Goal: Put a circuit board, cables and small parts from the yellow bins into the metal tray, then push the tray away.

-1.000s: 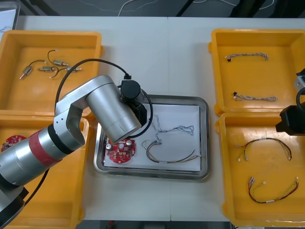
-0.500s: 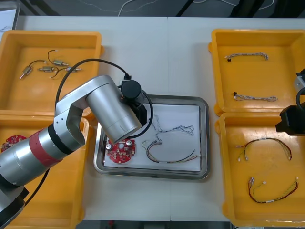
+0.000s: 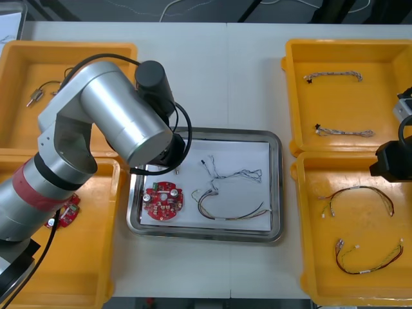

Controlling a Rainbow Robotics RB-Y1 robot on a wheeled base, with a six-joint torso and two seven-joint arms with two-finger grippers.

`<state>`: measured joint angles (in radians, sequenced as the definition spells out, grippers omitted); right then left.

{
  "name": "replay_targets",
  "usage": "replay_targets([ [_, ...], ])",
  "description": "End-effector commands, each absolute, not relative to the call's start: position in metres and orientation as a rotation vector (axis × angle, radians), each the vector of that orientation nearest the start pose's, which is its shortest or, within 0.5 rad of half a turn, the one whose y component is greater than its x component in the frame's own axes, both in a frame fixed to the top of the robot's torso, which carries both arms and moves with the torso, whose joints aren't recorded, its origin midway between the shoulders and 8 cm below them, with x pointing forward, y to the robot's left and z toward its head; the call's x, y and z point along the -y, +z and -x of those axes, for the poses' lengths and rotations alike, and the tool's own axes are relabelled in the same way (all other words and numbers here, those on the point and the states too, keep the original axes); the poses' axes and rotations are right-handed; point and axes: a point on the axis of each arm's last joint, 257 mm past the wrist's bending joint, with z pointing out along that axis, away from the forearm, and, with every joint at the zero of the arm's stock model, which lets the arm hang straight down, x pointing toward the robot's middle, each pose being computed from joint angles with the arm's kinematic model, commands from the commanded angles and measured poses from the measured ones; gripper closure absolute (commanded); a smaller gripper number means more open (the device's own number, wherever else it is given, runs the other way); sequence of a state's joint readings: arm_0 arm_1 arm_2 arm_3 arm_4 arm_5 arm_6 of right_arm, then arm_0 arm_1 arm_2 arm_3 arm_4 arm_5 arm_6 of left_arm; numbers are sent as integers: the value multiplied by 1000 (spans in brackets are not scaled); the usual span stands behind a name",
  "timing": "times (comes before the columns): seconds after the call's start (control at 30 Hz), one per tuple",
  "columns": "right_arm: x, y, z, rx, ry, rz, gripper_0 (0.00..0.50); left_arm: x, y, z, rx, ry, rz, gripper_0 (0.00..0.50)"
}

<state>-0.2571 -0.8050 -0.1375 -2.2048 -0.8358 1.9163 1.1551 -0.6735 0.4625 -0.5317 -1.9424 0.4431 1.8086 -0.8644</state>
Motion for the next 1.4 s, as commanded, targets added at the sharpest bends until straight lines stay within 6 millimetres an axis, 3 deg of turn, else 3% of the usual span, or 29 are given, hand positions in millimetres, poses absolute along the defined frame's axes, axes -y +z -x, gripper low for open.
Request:
replay_targets([
  [0.03, 307, -150, -381, -2663, -20, 203, 0, -117, -160, -459, -2594, -11, -178, 0],
  [0.3, 260, -148, -385, -2647, -14, 473, 0, -147, -126, -466, -2585, -73, -141, 0],
  [0.43, 239, -148, -386, -2613, -47, 667, 0, -176, -117, -470, -2579, -31, -116, 0],
  [0.63, 209, -151, -377, -2537, -59, 1024, 0, -219, -116, -473, -2591, 72, -132, 0],
  [0.87, 171, -156, -375, -2382, -57, 1339, 0, -258, -116, -465, -2615, 15, -98, 0],
  [1.0, 146, -163, -376, -2266, -58, 1527, 0, -292, -113, -462, -2605, 19, -94, 0],
  [1.4, 97, -192, -382, -2077, -100, 1813, 0, -379, -121, -436, -2628, 137, -59, 0],
])
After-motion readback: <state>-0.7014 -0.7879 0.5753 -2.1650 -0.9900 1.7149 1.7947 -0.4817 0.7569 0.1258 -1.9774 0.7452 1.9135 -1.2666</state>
